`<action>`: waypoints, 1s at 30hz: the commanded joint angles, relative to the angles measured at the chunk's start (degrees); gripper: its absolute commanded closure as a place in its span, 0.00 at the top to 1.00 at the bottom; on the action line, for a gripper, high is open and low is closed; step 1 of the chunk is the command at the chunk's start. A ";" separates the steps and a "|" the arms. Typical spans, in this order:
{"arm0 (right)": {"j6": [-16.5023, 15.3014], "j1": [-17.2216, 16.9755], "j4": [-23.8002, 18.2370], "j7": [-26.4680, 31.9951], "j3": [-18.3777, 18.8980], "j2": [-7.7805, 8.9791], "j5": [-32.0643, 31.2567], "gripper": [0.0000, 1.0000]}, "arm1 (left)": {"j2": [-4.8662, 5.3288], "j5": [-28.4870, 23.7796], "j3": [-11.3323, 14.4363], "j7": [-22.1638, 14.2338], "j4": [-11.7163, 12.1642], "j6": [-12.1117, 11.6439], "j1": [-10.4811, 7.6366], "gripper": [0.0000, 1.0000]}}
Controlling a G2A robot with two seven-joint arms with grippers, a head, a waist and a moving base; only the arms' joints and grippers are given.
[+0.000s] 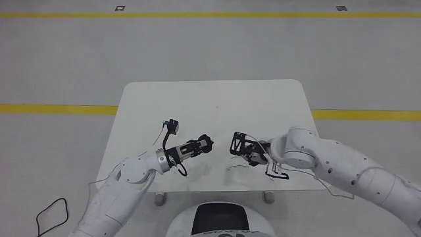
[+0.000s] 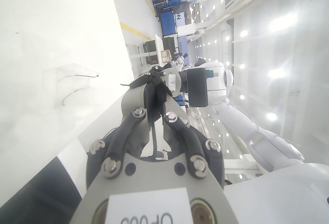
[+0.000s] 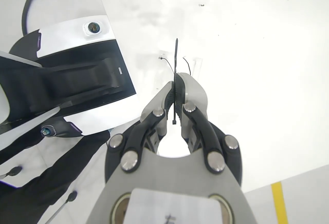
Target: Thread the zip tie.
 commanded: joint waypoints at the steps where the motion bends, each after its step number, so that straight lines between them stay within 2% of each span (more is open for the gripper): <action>1: 0.00 0.00 0.00 0.00 0.00 0.00 0.01 0.00 | 0.00 0.00 0.00 0.00 0.00 0.00 0.00 0.00; 5: 0.00 -0.42 0.96 1.10 1.22 -0.04 6.50 0.00 | 0.00 0.00 0.00 0.00 0.00 0.00 0.00 0.00; 7: 0.00 -0.26 1.19 2.35 2.55 0.14 14.88 0.00 | 0.00 0.00 0.00 0.00 0.00 0.00 0.00 0.00; 11: 0.00 0.78 1.49 6.68 4.22 0.75 27.12 0.00 | 0.00 0.00 0.00 0.00 0.00 0.00 0.00 0.00; 12: 0.00 0.89 2.38 8.49 4.58 0.88 31.13 0.00 | 0.00 0.00 0.00 0.00 0.00 0.00 0.00 0.00; 16: 0.00 1.89 4.69 14.25 5.71 0.78 40.35 0.00 | 0.00 0.00 0.00 0.00 0.00 0.00 0.00 0.00; 23: 0.00 2.23 11.57 23.54 7.59 -0.76 56.30 0.00 | 0.00 0.00 0.00 0.00 0.00 0.00 0.00 0.00; 25: 0.00 2.11 12.98 24.71 8.26 -1.29 59.21 0.00 | 0.00 0.00 0.00 0.00 0.00 0.00 0.00 0.00; 30: 0.00 2.11 12.98 24.71 8.26 -1.29 59.21 0.00 | 0.00 0.00 0.00 0.00 0.00 0.00 0.00 0.00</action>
